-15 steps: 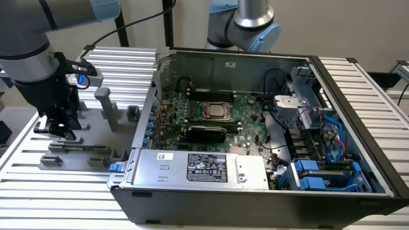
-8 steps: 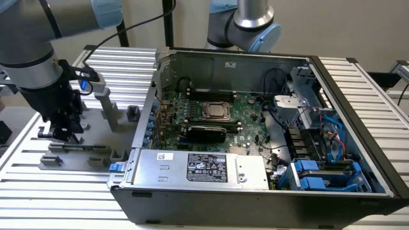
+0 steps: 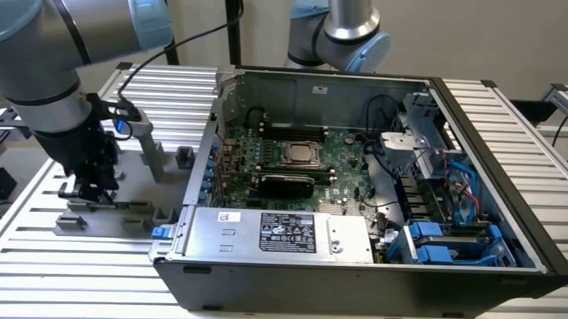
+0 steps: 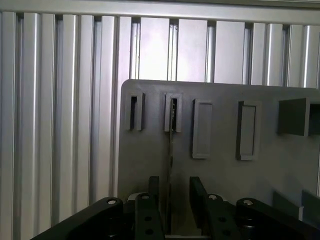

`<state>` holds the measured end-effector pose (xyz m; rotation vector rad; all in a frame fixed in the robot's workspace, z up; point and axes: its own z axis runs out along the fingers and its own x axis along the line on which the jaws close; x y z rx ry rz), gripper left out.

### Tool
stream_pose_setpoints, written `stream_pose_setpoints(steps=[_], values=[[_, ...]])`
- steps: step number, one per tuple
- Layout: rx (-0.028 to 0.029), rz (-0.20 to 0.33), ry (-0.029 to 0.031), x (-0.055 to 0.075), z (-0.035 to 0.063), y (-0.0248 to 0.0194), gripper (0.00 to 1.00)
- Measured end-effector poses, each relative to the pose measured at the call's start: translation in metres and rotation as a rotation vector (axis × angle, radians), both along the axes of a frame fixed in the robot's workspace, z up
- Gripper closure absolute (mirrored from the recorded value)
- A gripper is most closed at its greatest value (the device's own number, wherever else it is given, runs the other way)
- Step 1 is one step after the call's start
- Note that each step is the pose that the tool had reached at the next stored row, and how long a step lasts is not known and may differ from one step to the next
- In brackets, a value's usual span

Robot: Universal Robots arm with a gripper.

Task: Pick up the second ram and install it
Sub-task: 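Pick up the second ram and move it above second insertion slot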

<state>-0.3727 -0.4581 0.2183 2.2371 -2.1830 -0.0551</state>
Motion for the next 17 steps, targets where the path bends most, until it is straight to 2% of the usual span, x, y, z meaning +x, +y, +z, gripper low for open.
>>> stream_pose_setpoints(steps=[7, 11, 14, 17], values=[[0.0006, 0.000, 0.0001, 0.000, -0.0127, -0.0001, 0.62], [0.0052, 0.000, 0.0001, 0.000, -0.0193, -0.0003, 0.62], [0.0110, 0.000, 0.0001, 0.000, -0.0207, -0.0007, 0.62], [0.0128, 0.000, -0.0001, 0.000, -0.0216, -0.0012, 0.64]])
